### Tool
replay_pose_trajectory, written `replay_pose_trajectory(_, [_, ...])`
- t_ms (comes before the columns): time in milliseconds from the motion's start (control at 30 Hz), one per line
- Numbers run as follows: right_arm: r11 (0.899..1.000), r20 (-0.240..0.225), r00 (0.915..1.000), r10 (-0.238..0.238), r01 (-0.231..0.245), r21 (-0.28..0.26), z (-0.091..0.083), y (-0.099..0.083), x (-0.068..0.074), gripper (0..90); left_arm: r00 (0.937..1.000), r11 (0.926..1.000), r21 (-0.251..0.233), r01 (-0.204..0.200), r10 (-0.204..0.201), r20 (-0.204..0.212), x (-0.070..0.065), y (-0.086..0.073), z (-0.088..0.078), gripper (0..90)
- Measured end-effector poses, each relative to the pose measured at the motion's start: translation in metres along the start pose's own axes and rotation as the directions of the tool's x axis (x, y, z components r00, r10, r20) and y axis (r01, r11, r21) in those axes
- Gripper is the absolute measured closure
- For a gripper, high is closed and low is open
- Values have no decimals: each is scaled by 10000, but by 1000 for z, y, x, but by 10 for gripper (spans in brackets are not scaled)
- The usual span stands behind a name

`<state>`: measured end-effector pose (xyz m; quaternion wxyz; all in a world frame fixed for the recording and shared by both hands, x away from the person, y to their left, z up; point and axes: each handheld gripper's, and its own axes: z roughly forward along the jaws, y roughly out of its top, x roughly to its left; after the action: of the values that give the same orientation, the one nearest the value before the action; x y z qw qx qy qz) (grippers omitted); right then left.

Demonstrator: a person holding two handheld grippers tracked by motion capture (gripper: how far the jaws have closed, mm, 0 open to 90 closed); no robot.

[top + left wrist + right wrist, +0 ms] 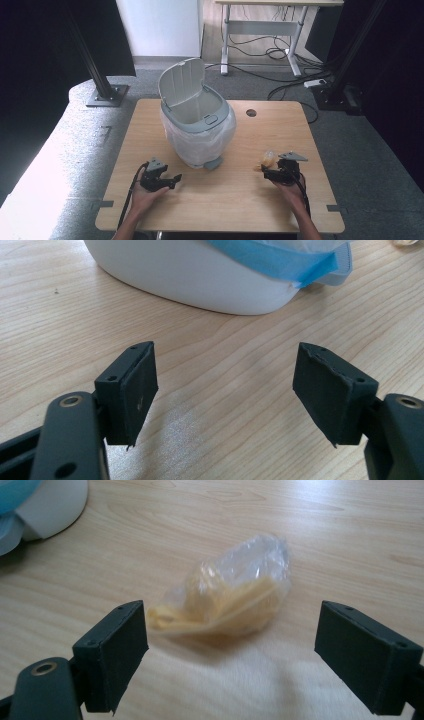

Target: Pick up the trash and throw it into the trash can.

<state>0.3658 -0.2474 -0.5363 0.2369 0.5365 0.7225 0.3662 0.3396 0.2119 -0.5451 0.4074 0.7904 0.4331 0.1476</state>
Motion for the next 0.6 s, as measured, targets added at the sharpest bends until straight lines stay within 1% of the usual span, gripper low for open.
replay_pose_trajectory(133, [9997, 82, 9997, 232, -232, 39, 12, 9, -1, 126, 9998, 9997, -211, 97, -100, -146, 1, 0, -2, 269])
replay_pose_trajectory(233, [9997, 128, 9997, 220, -221, 75, 19, 15, -1, 117, 9996, 9993, -326, 187, -194, -205, 2, 0, -3, 272])
replay_pose_trajectory(267, [9998, 186, 9997, 164, -165, 62, 21, 18, 0, 117, 9996, 9993, -329, 205, -212, -209, 3, -1, -4, 273])
replay_pose_trajectory(300, [9998, 339, 9994, 100, -105, 139, 23, 20, 1, 117, 9995, 9992, -325, 223, -230, -211, 3, -1, -4, 273])
replay_pose_trajectory(367, [9994, 520, 9986, 115, -131, 308, 27, 21, 1, 118, 9995, 9993, -301, 233, -240, -213, 4, -1, -4, 272])
replay_pose_trajectory(467, [9983, 484, 9986, 217, -243, 537, 34, 19, 1, 120, 9996, 9995, -229, 222, -226, -196, 4, -1, -3, 273])
replay_pose_trajectory(600, [9968, 332, 9983, 469, -489, 626, 38, 16, 0, 140, 9996, 9995, -259, 205, -211, -211, 4, -1, -3, 273])
